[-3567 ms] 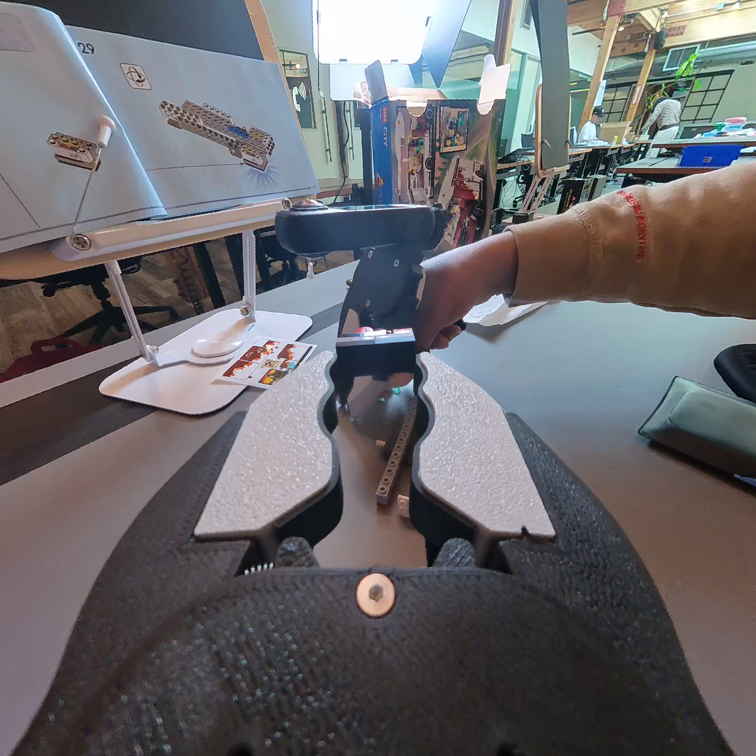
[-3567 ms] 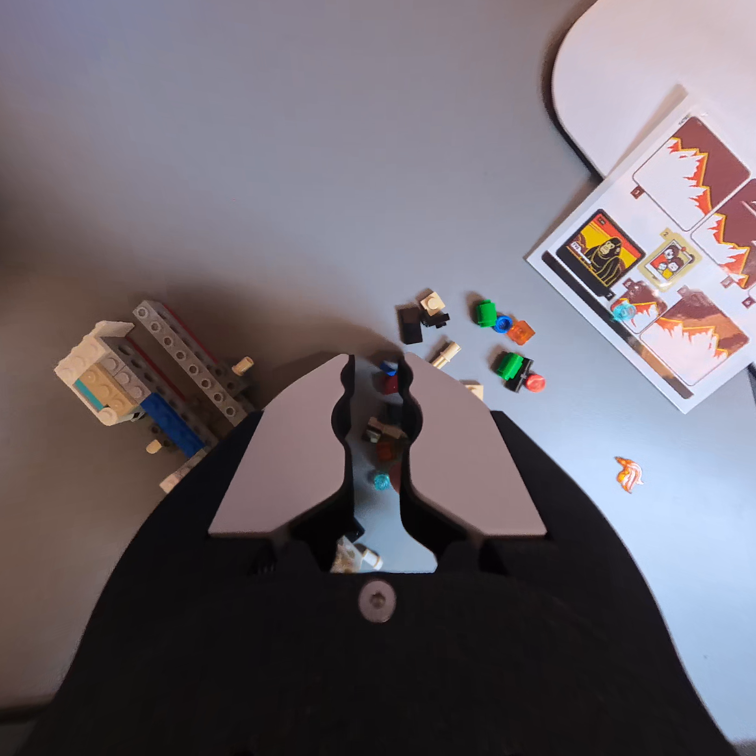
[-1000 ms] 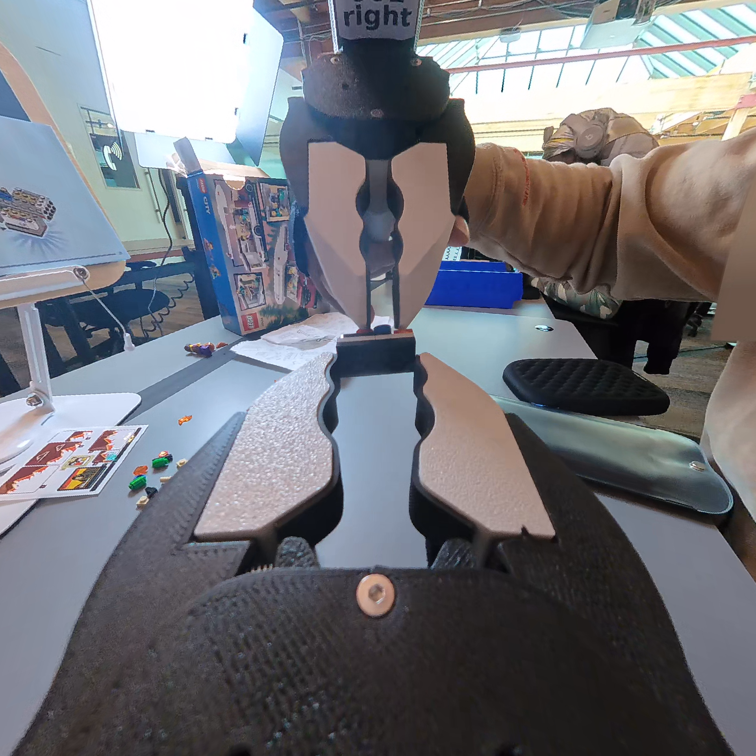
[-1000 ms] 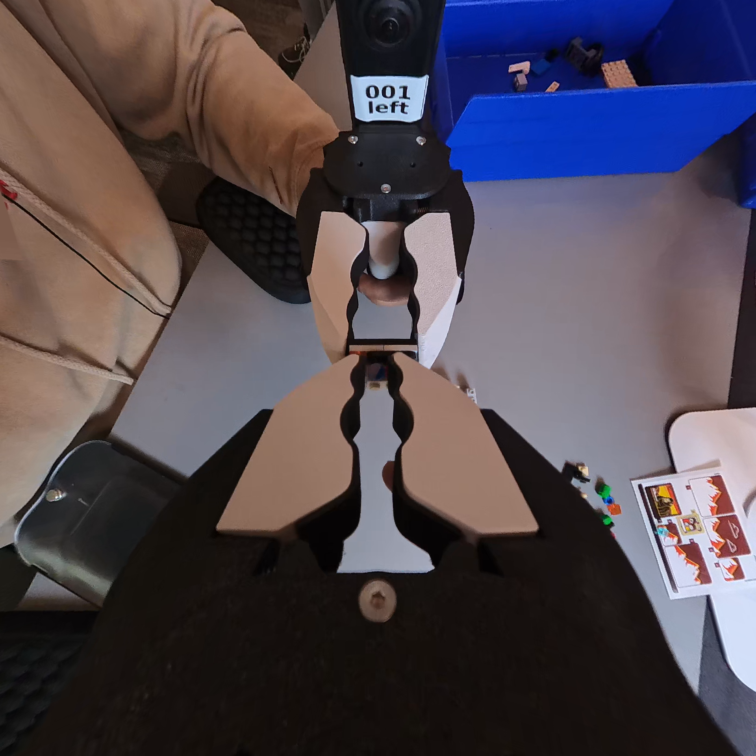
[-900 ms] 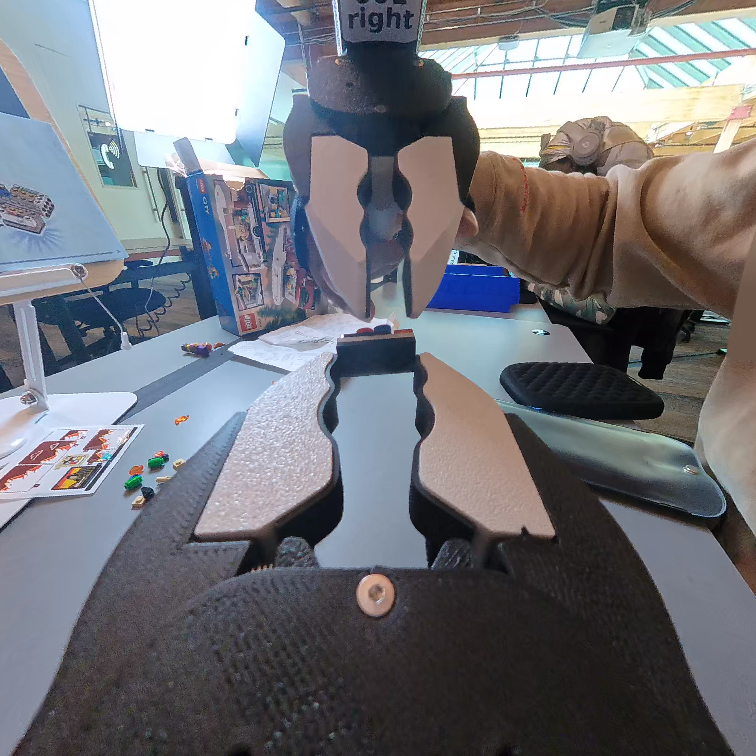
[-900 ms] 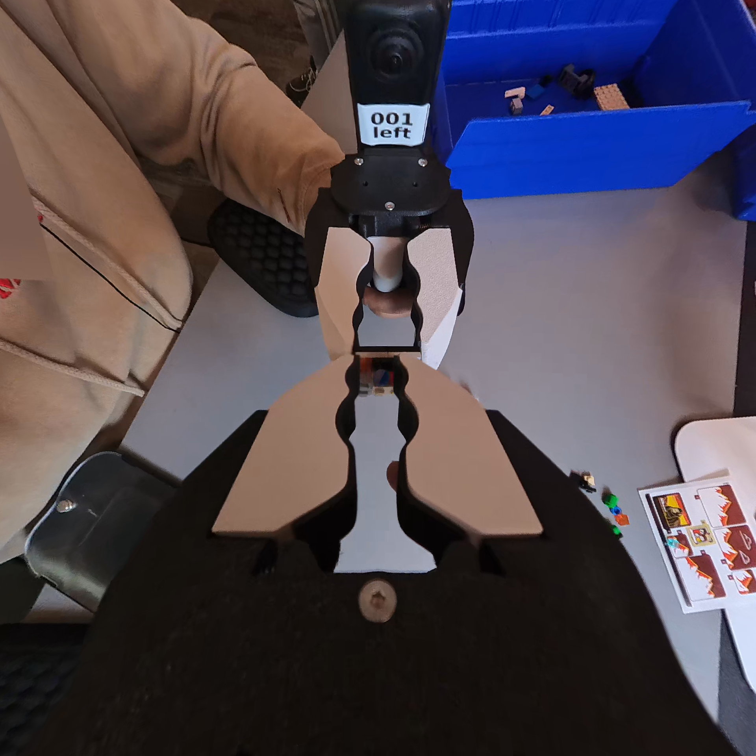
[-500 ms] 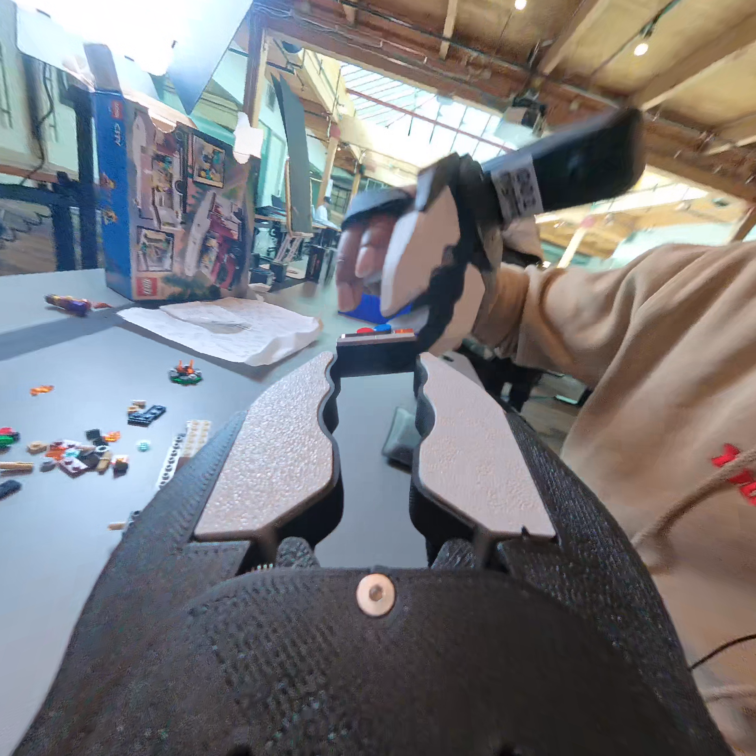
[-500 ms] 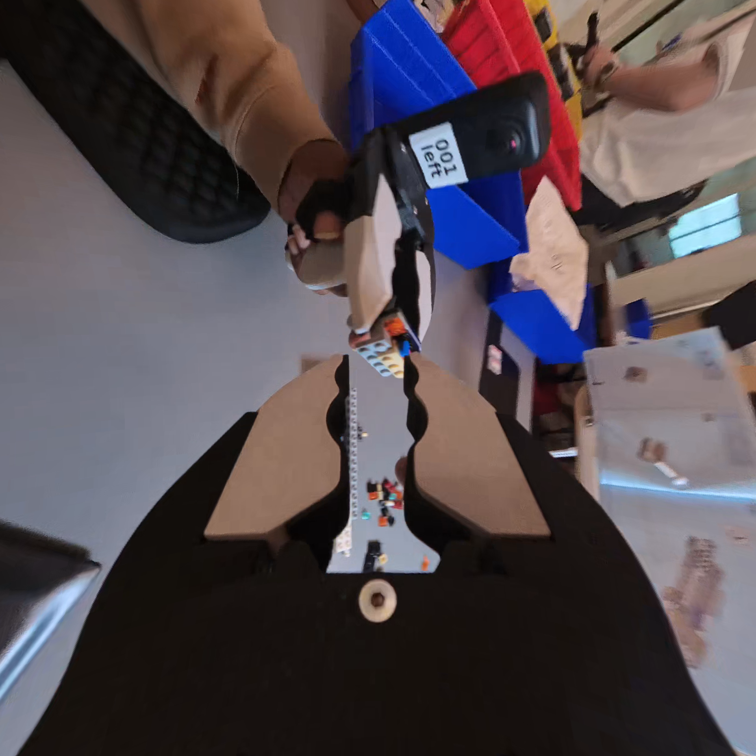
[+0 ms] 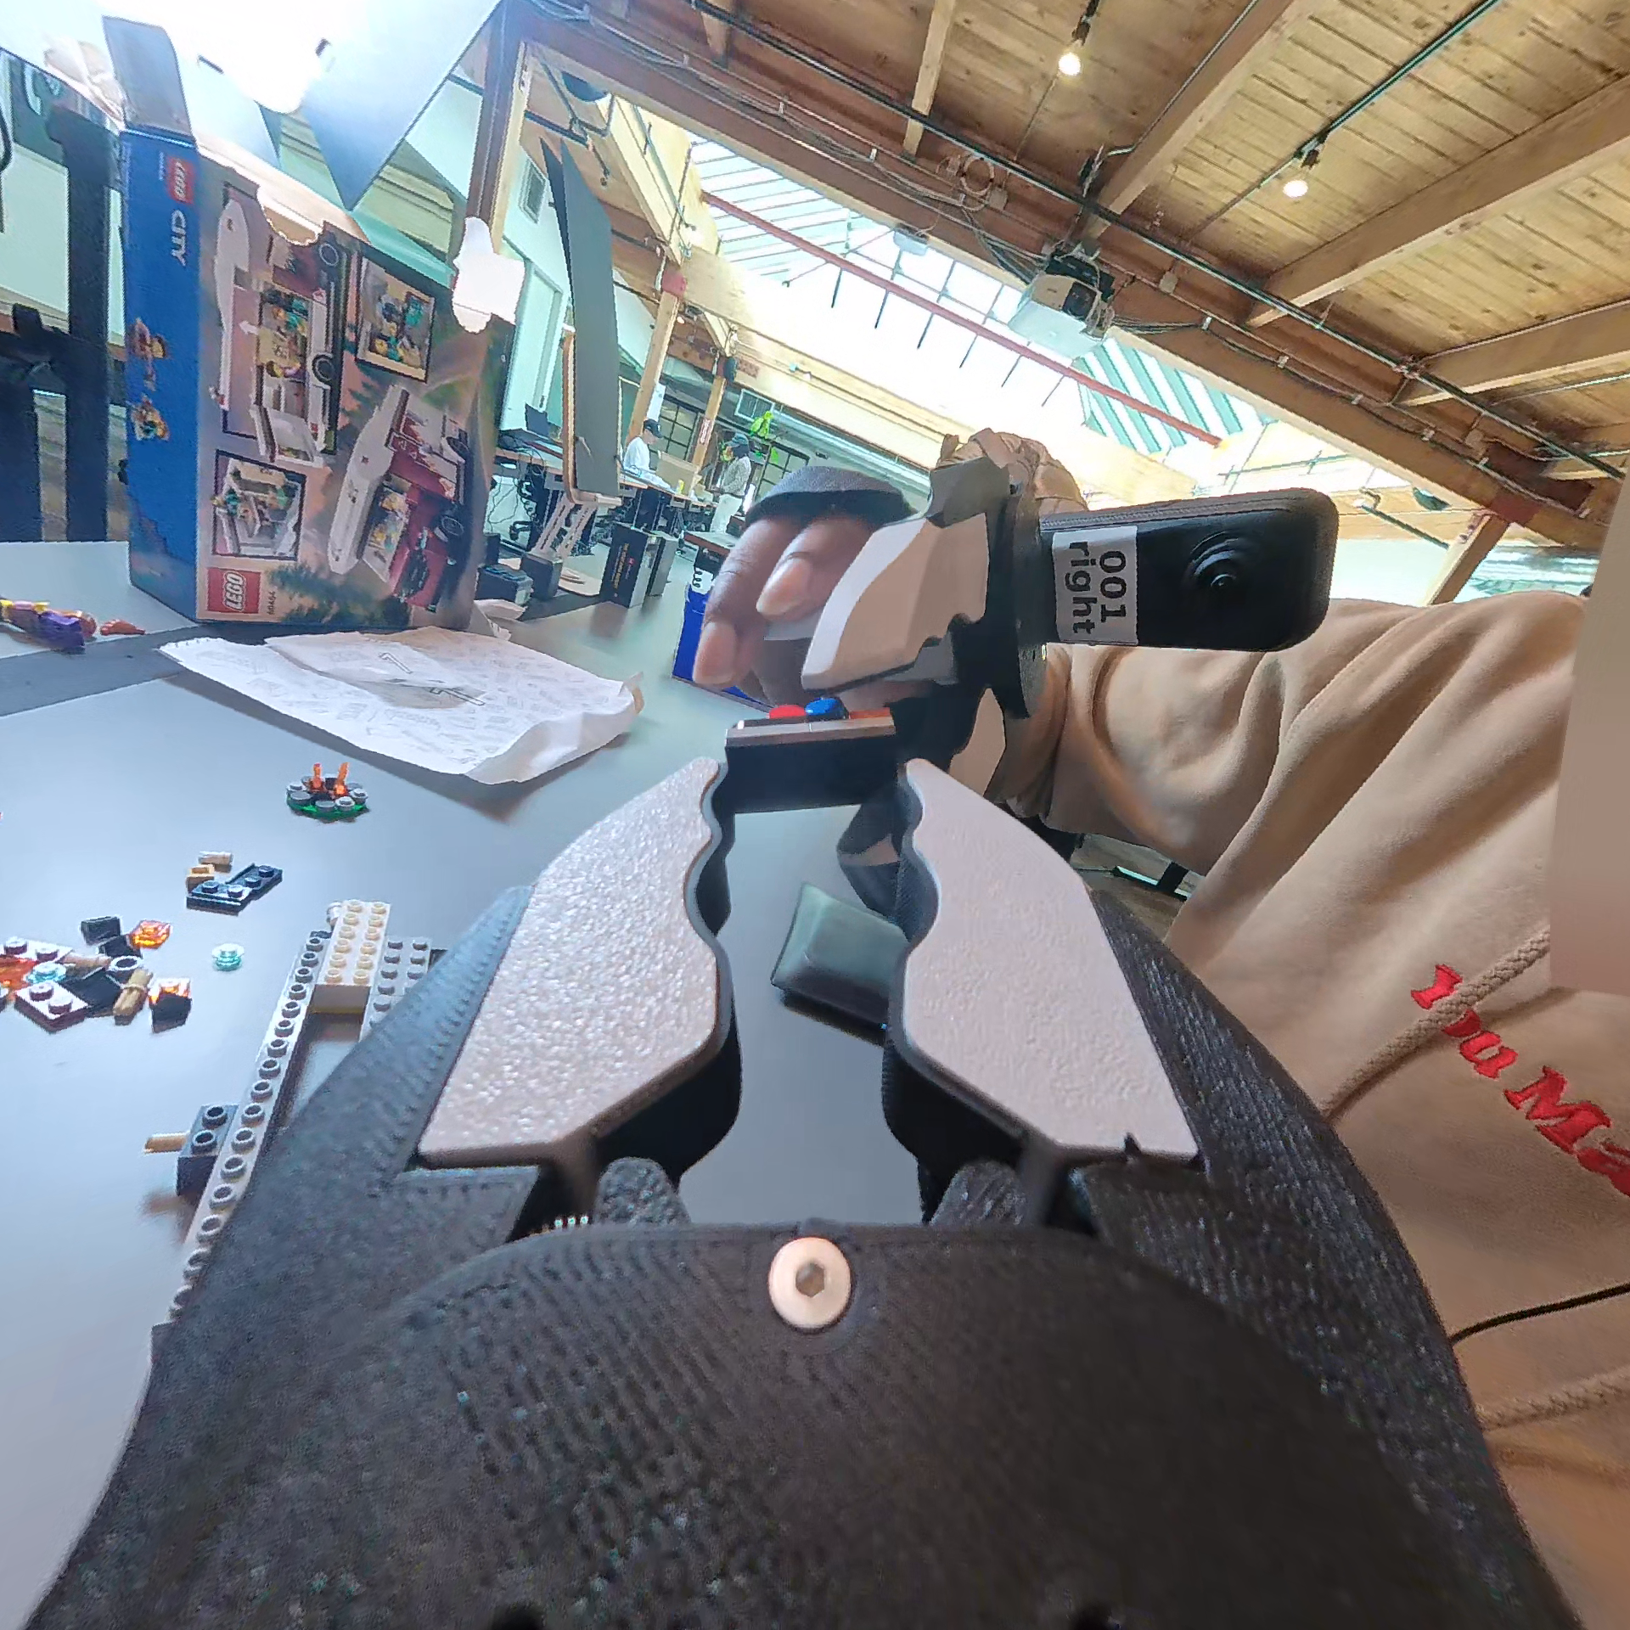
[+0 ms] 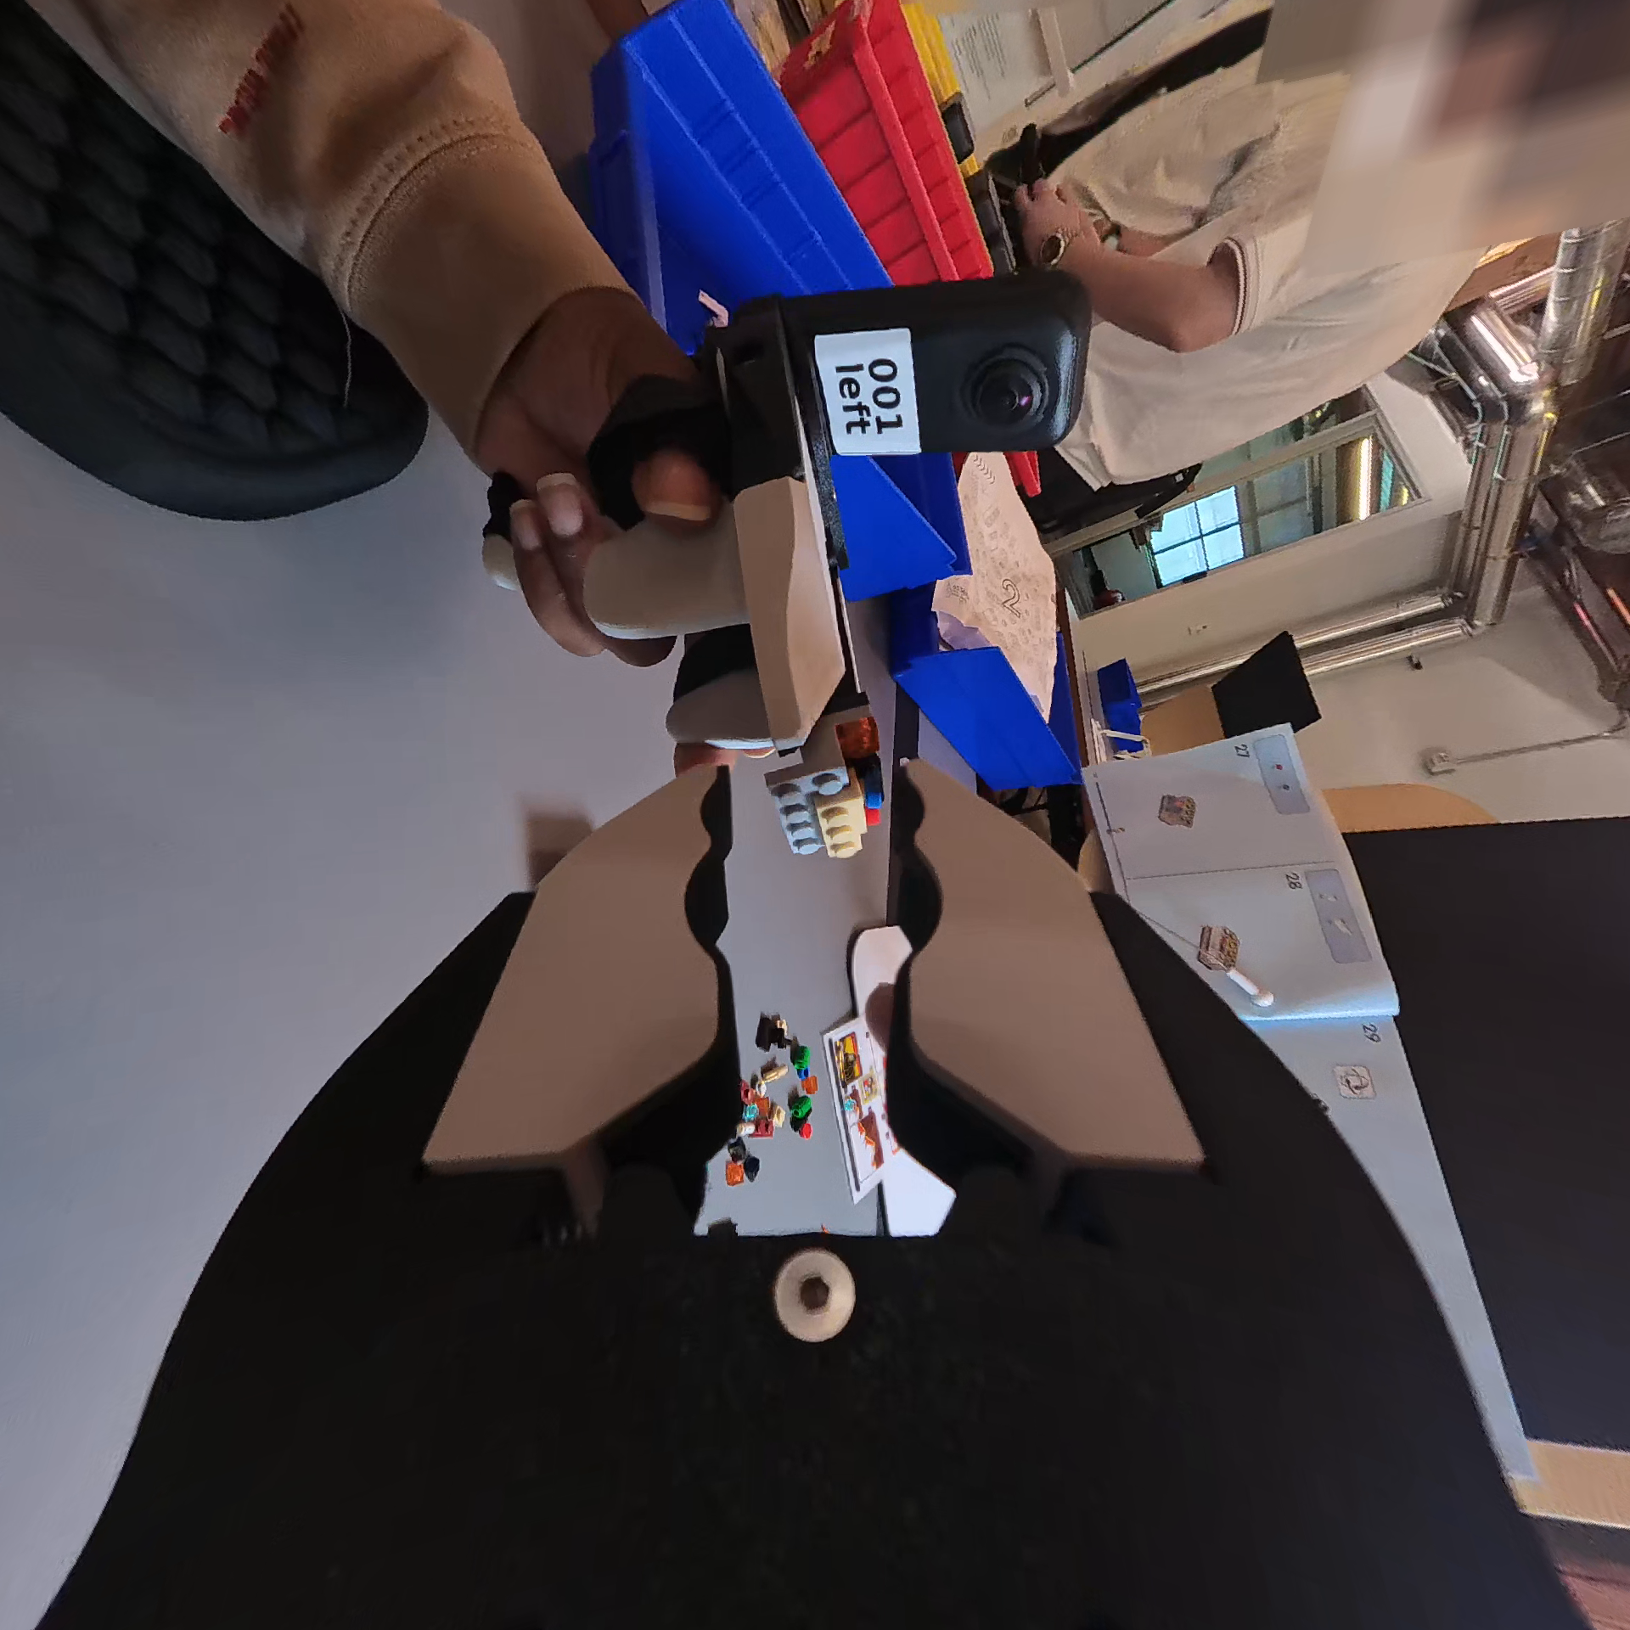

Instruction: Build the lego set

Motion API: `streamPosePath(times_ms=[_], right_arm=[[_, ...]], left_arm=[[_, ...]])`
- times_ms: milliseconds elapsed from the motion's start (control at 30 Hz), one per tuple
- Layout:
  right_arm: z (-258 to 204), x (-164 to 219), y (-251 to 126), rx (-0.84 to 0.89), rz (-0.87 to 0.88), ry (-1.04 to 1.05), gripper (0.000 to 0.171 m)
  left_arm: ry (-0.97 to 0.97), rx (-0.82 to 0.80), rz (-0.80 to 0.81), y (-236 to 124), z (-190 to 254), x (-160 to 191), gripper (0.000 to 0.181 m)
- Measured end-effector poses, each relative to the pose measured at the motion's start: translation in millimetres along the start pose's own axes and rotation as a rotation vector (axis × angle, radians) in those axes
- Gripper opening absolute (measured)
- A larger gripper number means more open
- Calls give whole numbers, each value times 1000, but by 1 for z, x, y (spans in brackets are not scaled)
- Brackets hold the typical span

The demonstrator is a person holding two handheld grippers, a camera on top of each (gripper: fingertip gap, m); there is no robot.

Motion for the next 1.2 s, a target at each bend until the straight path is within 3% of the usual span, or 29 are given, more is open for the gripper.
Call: streamPosePath(times_ms=[133,900,1200], right_arm=[[1,-2,0,15,19,21,25],[-2,-6,-7,-63,142,329,23],[5,-15,-9,-32,154,222,32]], left_arm=[[-4,9,-1,0,1,0,34],[-207,173,1,5,8,7,34],[-156,182,2,3,14,1,35]])
Point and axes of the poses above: each gripper's, where its closed fingertips meet, y out along the fingers, x out of its underside, z = x × y across the jaws, the point moved 7 cm from there along -y, back along the fingers
